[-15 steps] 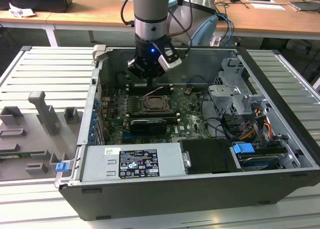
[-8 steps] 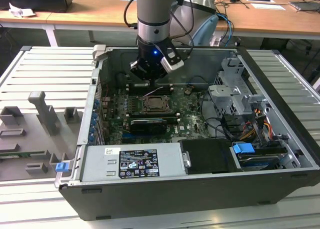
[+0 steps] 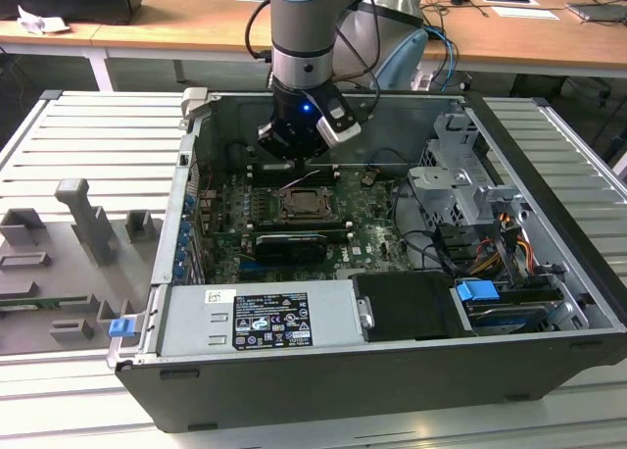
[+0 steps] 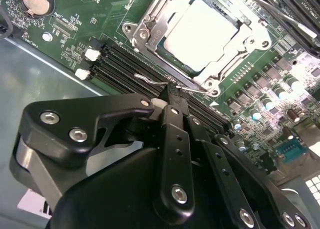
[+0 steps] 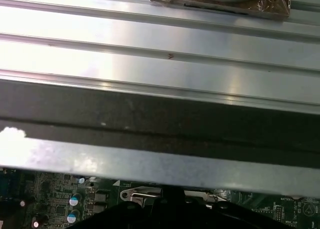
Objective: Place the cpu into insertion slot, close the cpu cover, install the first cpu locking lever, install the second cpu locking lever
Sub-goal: 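Install the first cpu locking lever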
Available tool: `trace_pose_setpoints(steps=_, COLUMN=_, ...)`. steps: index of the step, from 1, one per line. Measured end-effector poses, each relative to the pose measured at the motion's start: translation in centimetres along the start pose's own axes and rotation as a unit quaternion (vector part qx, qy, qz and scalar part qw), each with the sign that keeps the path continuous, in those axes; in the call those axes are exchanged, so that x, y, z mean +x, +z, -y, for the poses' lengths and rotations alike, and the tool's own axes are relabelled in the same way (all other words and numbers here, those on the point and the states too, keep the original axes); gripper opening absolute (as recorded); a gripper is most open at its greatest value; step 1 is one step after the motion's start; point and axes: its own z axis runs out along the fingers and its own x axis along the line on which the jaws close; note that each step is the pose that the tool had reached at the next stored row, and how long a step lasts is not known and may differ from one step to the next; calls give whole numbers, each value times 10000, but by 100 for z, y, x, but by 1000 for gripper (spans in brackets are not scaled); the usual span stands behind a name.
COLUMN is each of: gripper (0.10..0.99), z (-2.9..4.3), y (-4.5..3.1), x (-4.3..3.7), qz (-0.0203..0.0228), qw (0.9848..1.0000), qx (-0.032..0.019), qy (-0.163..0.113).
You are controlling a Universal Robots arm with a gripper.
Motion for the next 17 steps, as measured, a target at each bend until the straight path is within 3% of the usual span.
trace_pose_setpoints(steps=5, gripper=106, z=4, y=34, x=-16, qz=0, qw=10000, qx=0, qy=0)
trace_pose_setpoints(steps=17, gripper=106, z=23, y=122, x=-154, qz=4, qw=10000, qx=-6, qy=43)
